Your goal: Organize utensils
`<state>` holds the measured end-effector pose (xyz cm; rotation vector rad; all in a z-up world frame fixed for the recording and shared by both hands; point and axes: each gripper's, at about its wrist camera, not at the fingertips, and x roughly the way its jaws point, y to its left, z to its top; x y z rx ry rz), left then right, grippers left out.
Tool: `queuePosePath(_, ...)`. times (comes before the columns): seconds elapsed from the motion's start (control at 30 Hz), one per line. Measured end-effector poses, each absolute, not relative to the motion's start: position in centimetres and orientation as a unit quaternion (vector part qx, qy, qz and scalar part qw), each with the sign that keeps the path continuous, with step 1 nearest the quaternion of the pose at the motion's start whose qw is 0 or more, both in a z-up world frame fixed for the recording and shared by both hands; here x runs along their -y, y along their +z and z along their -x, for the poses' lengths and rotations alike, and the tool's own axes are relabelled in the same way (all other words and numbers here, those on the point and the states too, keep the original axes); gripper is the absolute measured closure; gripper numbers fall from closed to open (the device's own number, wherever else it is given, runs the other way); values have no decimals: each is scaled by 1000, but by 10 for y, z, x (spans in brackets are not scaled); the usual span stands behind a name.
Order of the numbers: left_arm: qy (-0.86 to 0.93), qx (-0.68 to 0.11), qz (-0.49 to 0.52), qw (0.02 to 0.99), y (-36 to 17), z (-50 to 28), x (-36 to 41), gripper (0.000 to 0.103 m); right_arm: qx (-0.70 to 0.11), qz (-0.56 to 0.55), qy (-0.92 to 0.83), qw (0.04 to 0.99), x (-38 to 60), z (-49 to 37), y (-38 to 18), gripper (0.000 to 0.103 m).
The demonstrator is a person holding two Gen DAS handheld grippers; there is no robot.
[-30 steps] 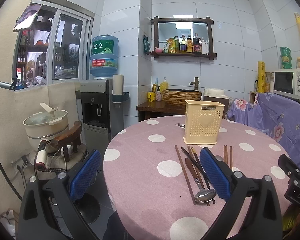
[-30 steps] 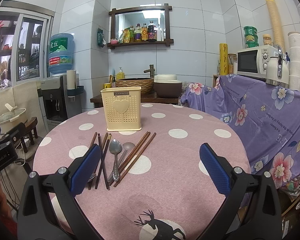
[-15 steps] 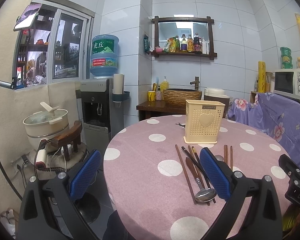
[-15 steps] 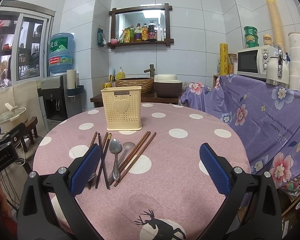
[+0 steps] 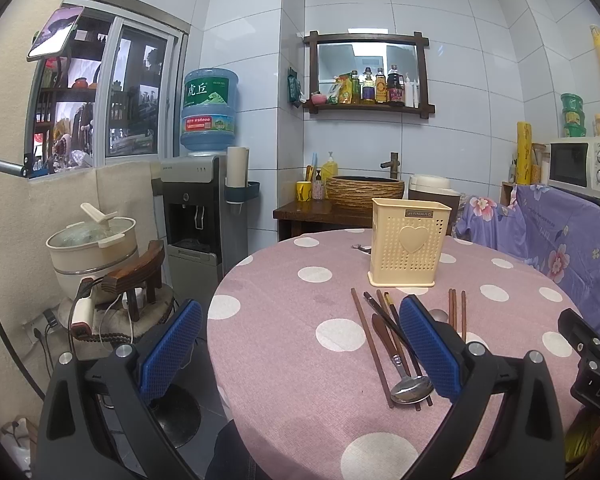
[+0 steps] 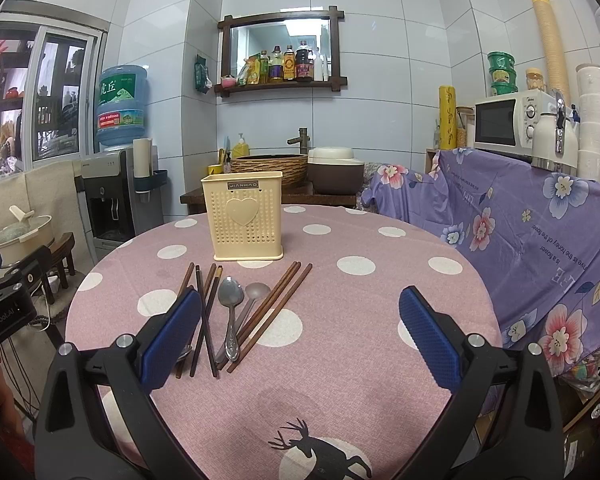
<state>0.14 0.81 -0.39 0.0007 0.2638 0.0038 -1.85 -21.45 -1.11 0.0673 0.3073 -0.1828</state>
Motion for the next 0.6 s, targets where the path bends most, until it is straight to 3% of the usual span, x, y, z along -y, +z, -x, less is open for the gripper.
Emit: queuePosePath(0.6,-3,-156,3,988,-15,-13,-12,5,-170,-33,-98,980,219,10,-18,5)
